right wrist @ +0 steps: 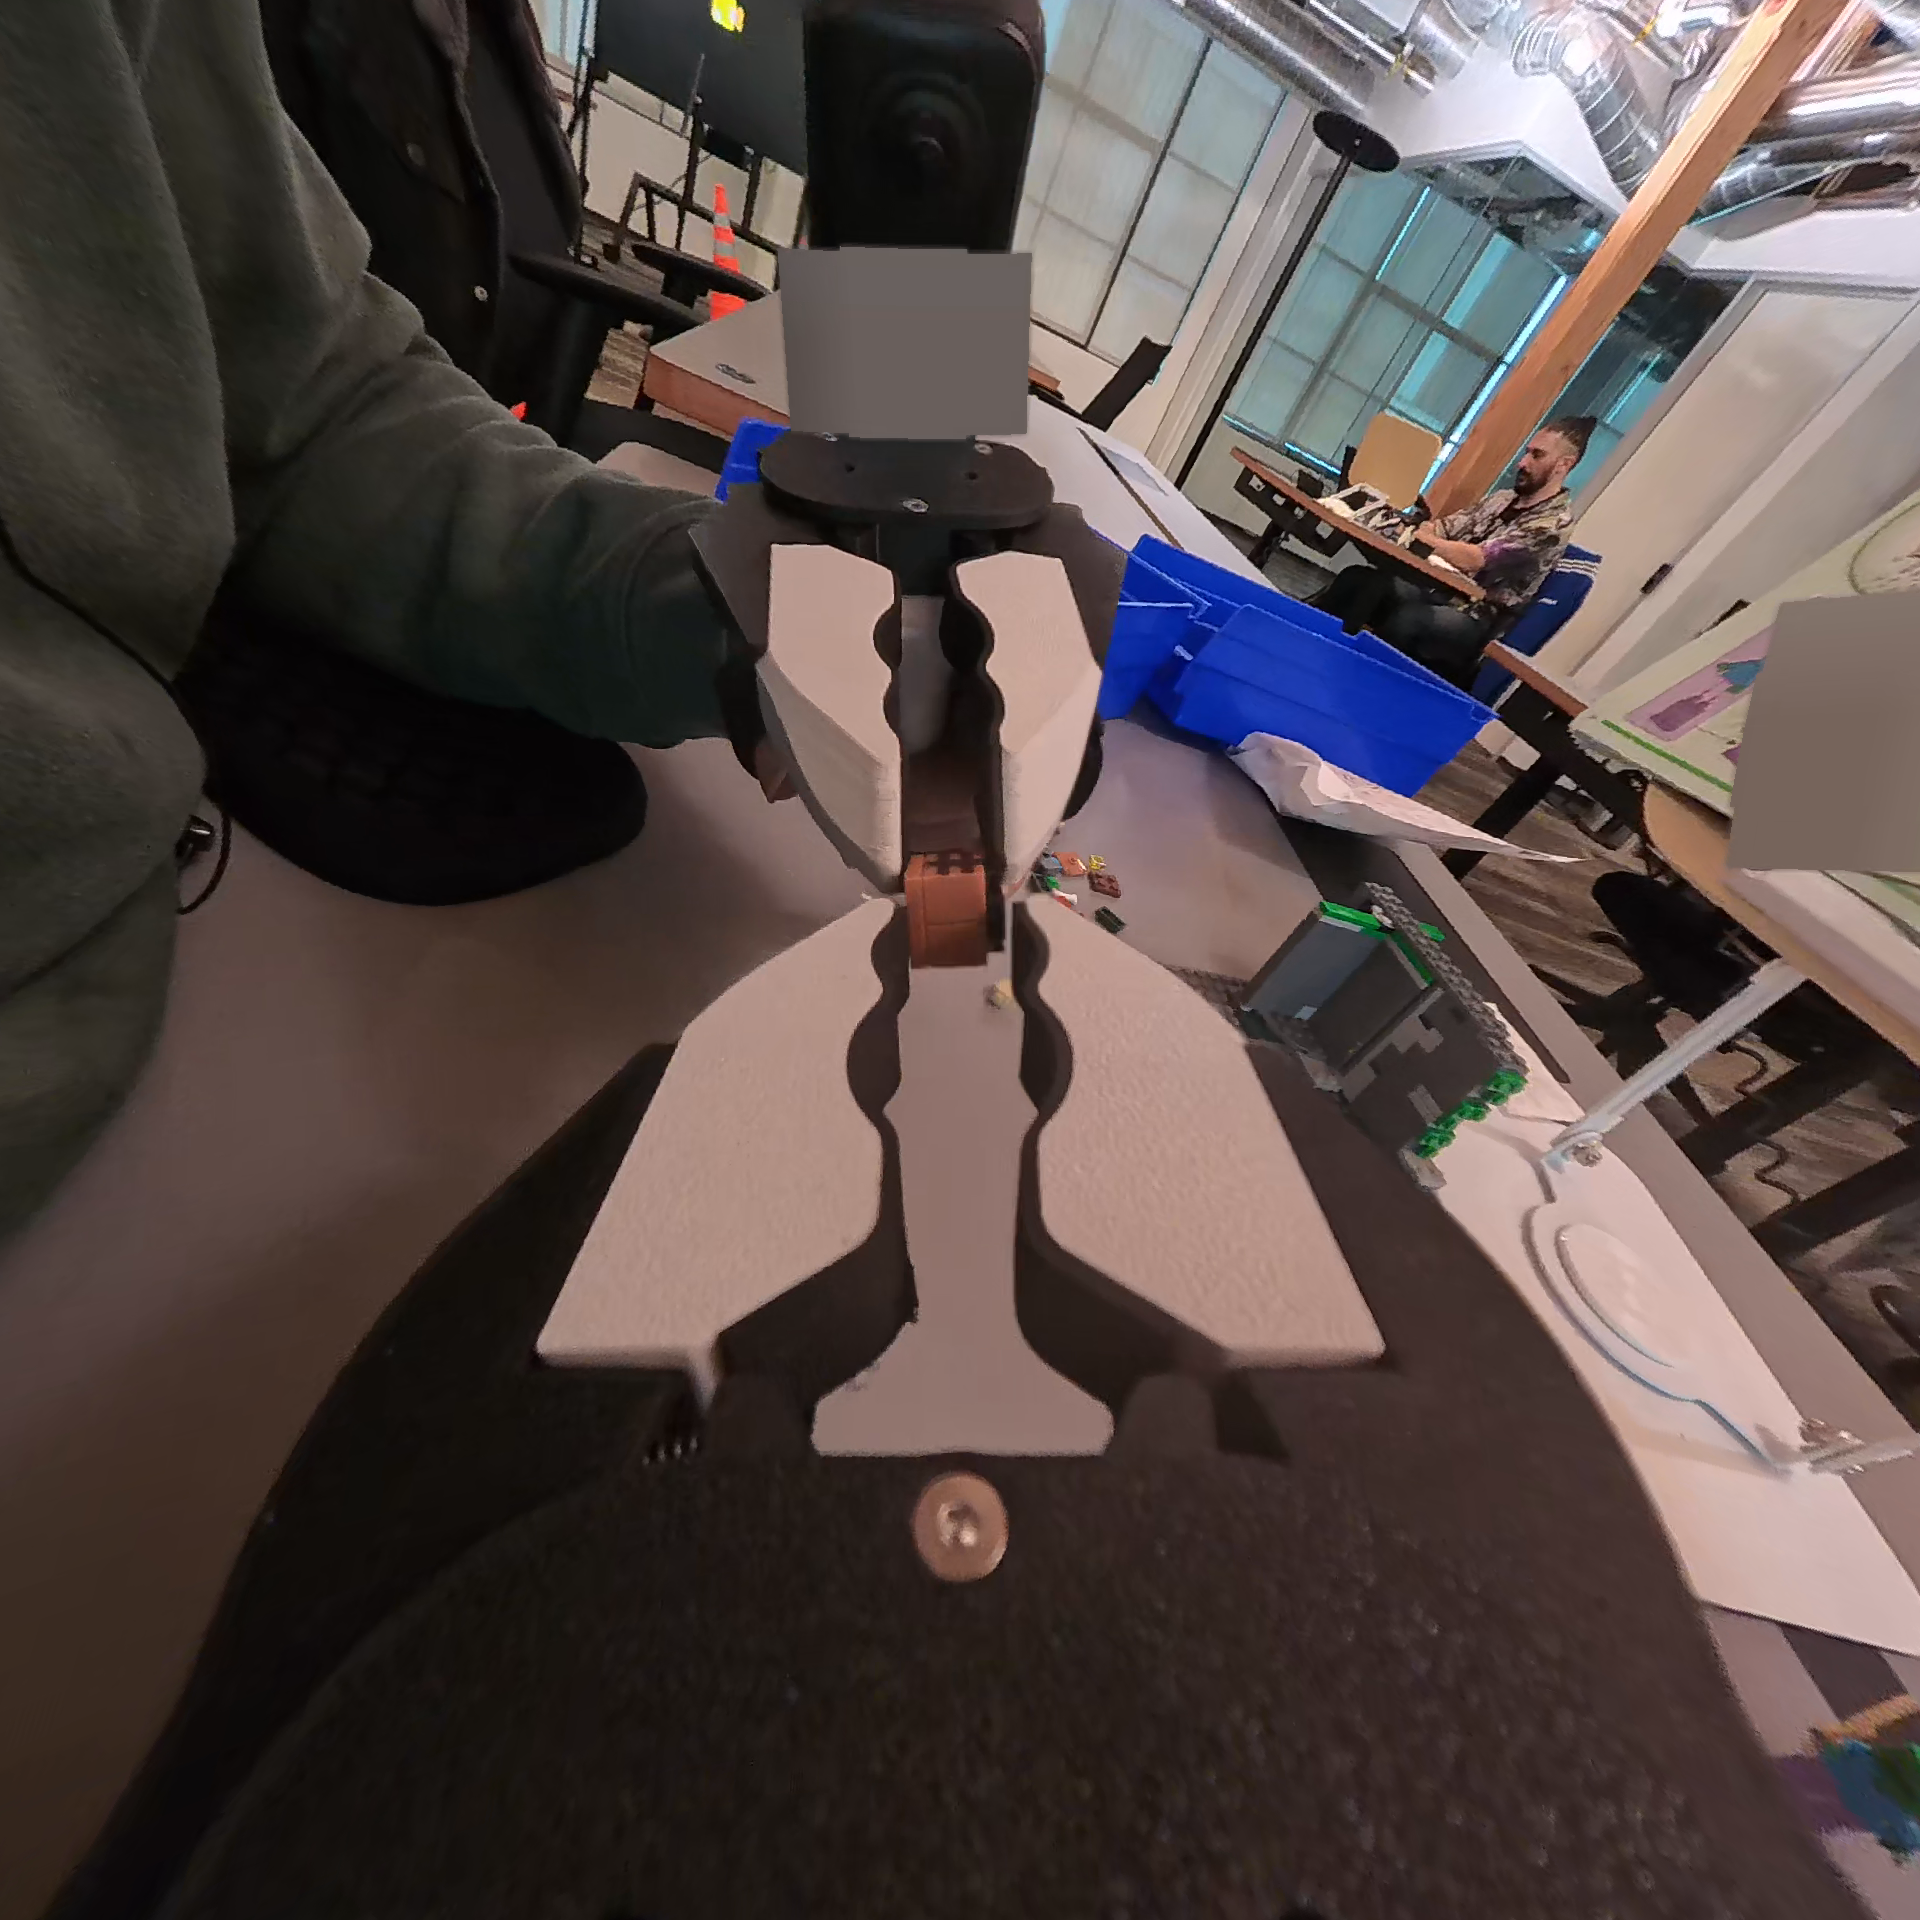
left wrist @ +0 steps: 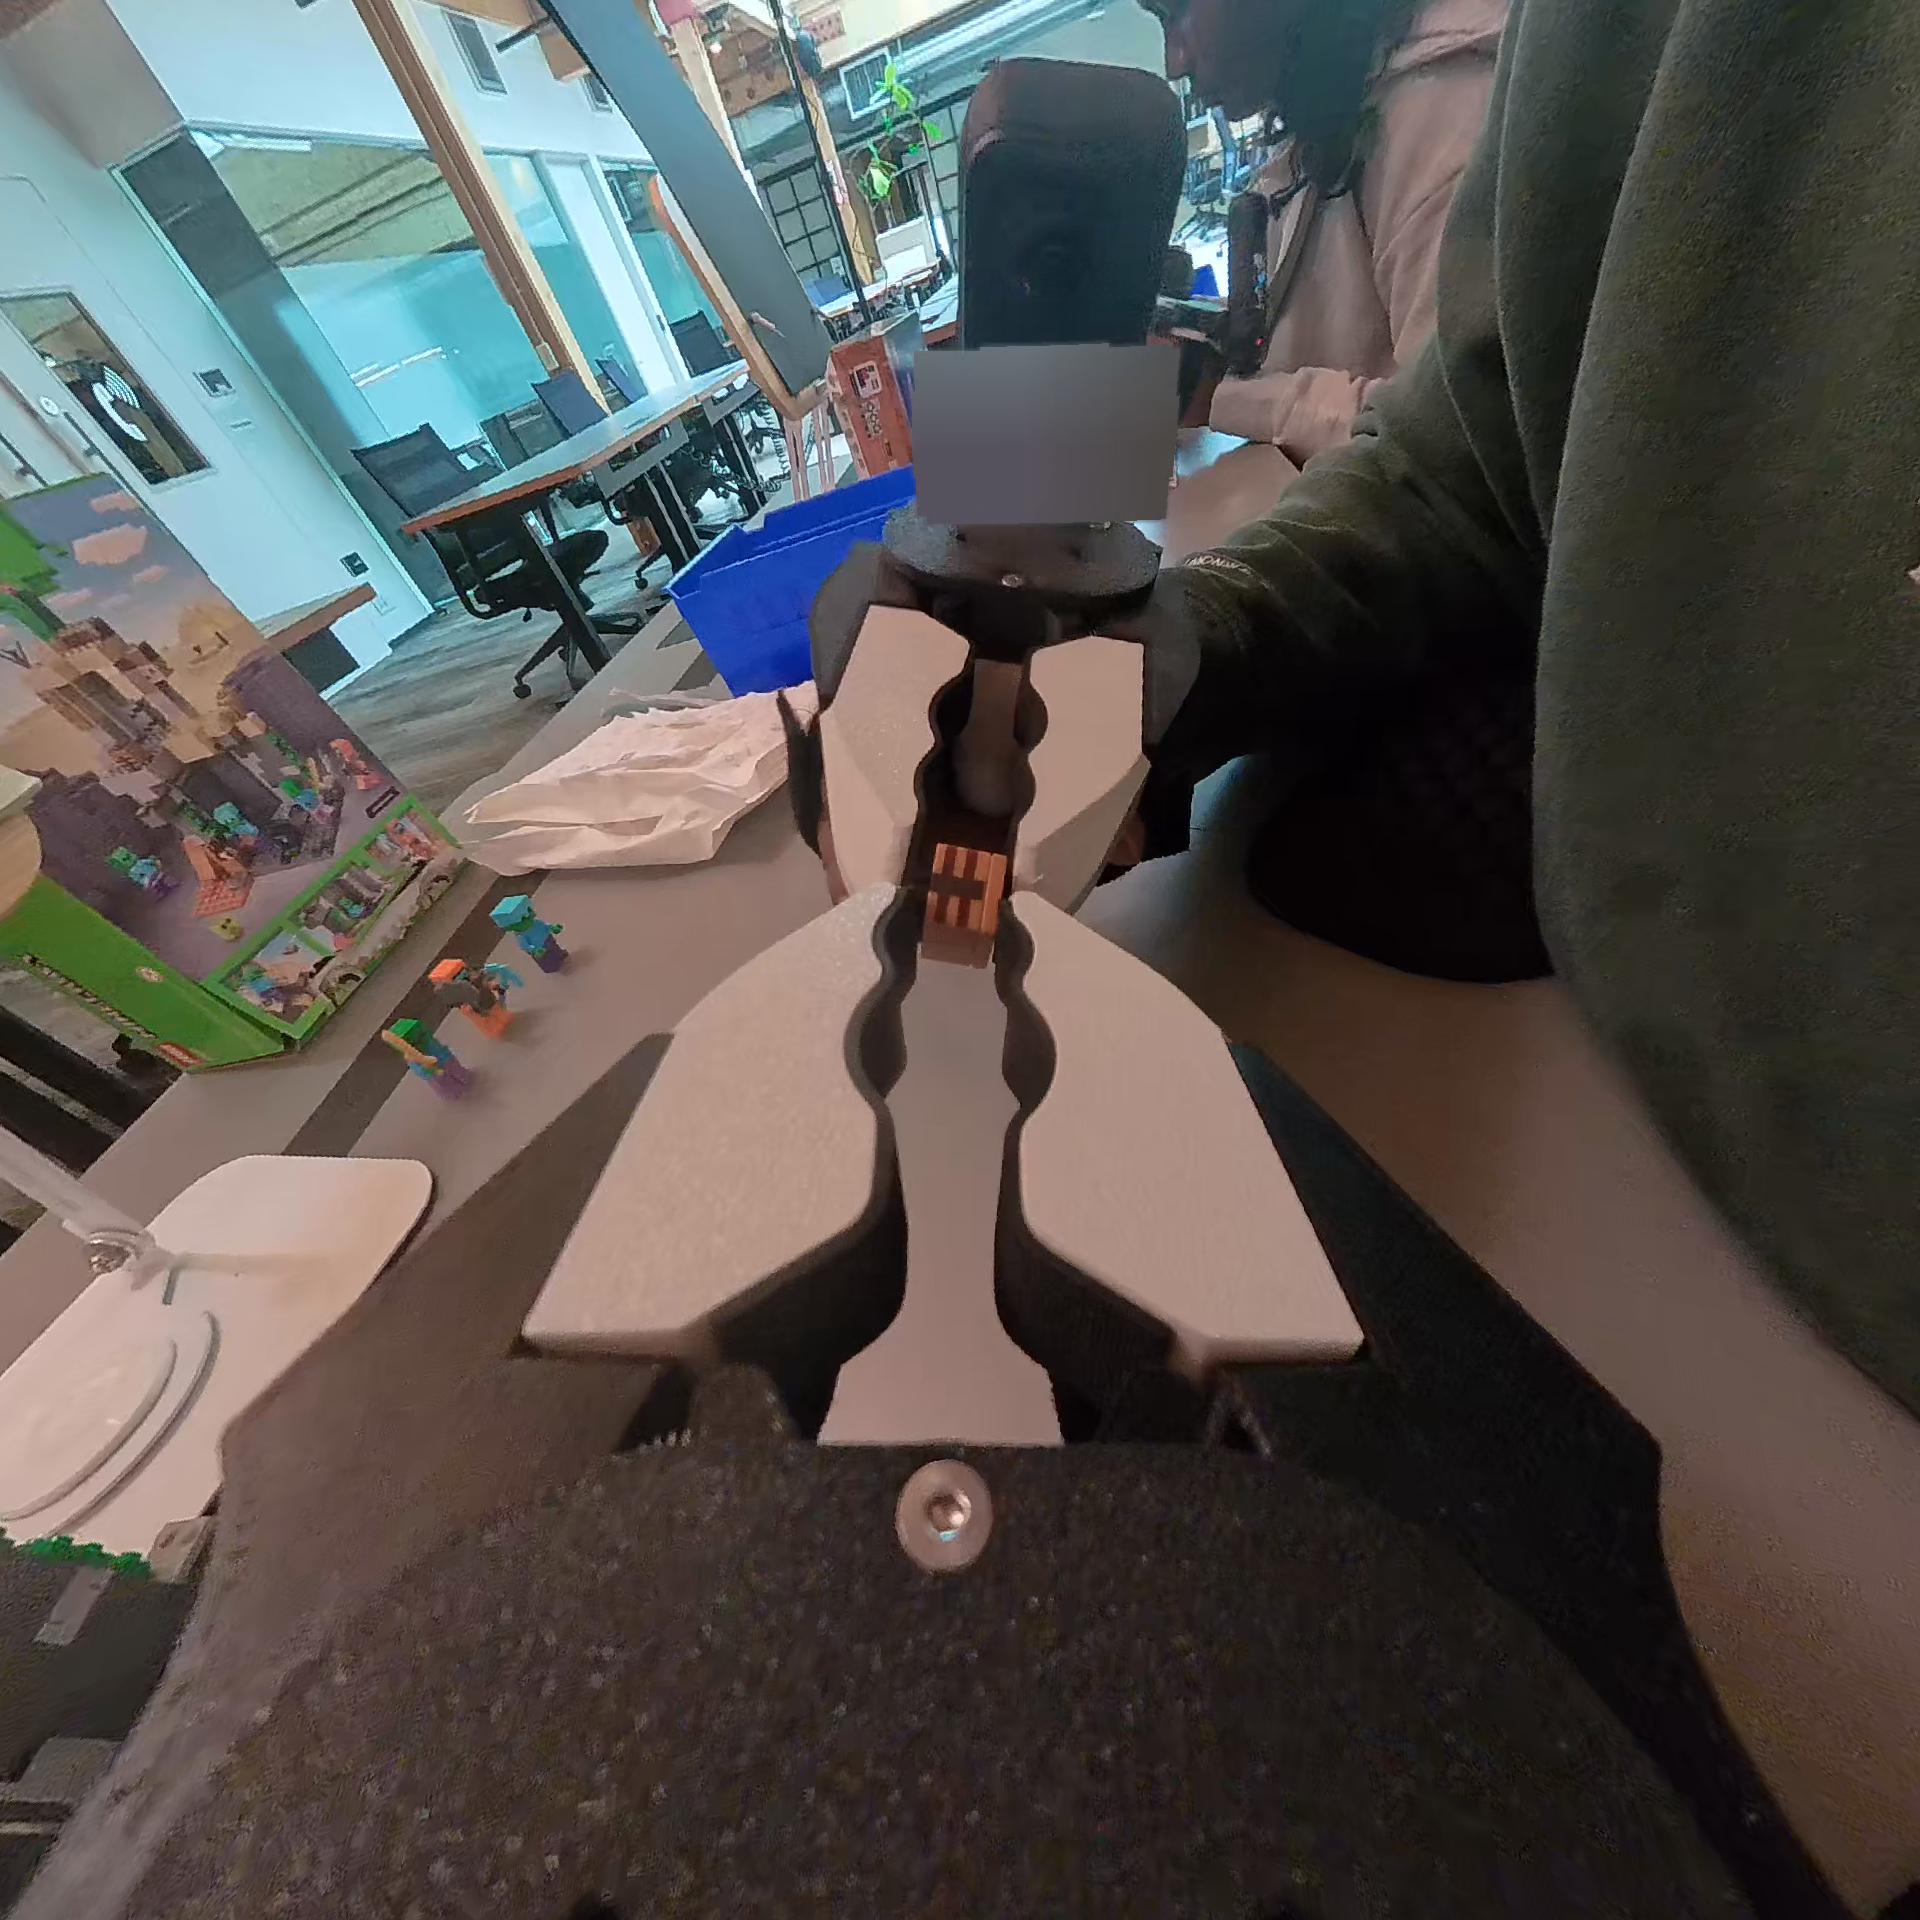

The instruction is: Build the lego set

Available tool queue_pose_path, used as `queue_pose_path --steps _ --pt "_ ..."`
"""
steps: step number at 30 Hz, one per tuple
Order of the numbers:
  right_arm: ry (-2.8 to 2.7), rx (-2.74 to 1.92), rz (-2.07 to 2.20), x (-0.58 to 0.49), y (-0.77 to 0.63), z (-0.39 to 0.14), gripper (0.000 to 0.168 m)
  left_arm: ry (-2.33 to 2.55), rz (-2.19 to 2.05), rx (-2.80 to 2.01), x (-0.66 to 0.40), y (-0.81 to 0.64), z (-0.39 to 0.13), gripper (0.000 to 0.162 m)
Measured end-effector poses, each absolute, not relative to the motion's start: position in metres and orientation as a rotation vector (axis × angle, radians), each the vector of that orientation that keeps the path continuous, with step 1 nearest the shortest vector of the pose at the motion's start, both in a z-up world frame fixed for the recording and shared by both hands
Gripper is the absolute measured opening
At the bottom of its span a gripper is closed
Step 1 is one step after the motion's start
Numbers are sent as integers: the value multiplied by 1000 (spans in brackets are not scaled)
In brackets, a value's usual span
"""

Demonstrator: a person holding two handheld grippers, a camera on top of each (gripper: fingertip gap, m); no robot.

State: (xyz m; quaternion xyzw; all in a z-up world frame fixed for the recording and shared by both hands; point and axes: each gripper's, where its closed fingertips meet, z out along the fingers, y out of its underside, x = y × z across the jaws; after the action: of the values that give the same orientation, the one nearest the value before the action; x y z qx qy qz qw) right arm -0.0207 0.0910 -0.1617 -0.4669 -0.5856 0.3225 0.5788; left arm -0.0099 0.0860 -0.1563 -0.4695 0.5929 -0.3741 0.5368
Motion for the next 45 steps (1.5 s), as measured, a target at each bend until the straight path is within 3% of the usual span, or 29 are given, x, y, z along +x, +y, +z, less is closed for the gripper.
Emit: queue_pose_path --steps 10,14,19,24,37,45 --pt "-1328 -1227 893 -18 100 -167 16 1332 -999 -1186 -10 94 -159 15" --pt "-1208 -1501 1357 -19 101 -173 16 1306 -1007 -1234 -12 104 -167 26" --pt "-1022 -1668 1907 -12 97 -176 16 1446 -813 -1179 -10 98 -180 26" --pt "-952 -1630 2152 -12 87 -170 16 1510 -533 -1069 -2 98 -182 23" --pt "-780 -1482 2337 -10 92 -152 16 1430 -128 -863 3 101 -159 19" --pt "-950 -1318 2175 -5 82 -146 16 1422 9 -745 6 92 -150 17"
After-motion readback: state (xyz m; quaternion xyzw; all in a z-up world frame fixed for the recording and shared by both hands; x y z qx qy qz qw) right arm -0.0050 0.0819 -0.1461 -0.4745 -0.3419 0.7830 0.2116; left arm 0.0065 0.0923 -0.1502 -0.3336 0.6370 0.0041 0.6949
